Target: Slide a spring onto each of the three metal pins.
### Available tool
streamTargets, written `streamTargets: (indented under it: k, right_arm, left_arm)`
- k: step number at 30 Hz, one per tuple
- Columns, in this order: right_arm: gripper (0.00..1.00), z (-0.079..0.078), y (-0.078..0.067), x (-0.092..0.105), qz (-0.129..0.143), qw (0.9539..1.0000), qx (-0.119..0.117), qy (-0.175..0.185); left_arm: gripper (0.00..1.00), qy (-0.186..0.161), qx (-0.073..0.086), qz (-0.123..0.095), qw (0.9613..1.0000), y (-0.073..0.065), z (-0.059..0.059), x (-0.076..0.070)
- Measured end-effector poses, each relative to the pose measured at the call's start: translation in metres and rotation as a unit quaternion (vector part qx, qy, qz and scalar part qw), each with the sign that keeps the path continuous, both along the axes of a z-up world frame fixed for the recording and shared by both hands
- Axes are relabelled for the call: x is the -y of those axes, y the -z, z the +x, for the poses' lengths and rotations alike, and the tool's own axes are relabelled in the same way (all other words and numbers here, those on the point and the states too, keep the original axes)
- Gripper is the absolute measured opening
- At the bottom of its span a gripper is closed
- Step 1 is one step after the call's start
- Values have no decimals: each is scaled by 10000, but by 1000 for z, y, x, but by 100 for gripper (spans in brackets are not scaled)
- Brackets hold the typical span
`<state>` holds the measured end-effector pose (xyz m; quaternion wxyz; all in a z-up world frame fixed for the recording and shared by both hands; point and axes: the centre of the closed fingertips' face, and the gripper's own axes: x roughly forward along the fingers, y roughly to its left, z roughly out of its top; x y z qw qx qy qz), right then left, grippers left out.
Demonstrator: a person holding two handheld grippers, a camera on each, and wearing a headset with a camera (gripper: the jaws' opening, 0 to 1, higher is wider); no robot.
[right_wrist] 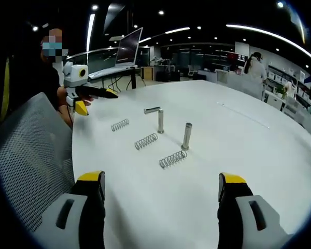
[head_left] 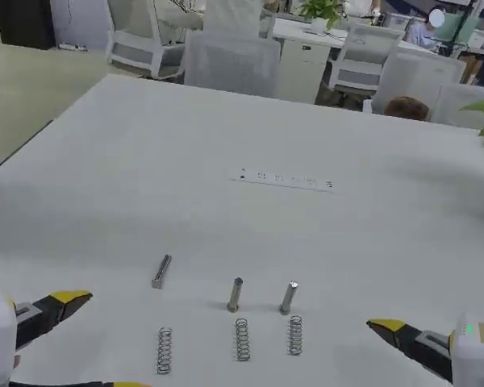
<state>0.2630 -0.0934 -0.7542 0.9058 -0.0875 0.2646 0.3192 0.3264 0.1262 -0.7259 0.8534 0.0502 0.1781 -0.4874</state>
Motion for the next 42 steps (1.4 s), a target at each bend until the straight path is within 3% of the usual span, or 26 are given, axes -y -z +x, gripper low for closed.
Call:
streamTargets:
  k: [42]
  right_arm:
    - [88,1,0,1,21,10000,7,18]
  left_arm:
    - [85,22,-12,60,10000,1,4,1]
